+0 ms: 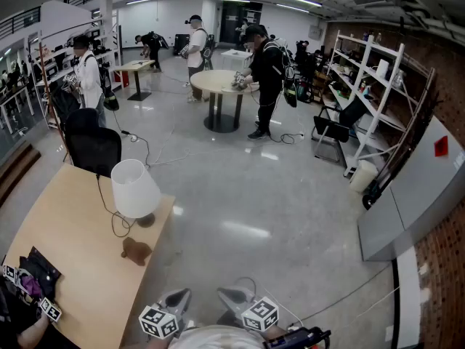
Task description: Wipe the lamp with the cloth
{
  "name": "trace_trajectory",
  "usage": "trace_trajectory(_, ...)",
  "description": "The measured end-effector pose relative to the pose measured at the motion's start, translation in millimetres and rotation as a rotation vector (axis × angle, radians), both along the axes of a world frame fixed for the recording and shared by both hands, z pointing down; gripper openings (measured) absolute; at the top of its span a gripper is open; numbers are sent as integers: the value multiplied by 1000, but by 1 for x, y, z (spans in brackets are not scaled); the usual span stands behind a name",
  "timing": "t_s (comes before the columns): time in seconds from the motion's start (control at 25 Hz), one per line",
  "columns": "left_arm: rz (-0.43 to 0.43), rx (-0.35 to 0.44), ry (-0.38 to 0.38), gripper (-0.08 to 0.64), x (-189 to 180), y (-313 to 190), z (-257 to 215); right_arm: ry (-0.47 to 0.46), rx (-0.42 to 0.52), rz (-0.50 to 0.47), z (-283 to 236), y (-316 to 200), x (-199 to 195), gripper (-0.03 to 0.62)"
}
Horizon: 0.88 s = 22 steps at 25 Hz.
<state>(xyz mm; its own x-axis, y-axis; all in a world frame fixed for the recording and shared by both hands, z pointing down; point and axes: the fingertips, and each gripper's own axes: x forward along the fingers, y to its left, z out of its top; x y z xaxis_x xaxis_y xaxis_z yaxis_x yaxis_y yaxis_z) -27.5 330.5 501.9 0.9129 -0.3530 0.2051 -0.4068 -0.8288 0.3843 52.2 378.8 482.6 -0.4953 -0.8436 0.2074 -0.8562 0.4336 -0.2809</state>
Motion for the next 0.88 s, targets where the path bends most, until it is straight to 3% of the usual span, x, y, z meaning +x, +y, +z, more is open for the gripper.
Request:
trace_trajectory(0.12,-12,3,0,2,0,-5,0,-46,21,28,-5,-3,6,11)
trace_trajectory(0.88,-42,33,-5,2,-7,-23,-1,-18,23,-1,5,-26,3,12)
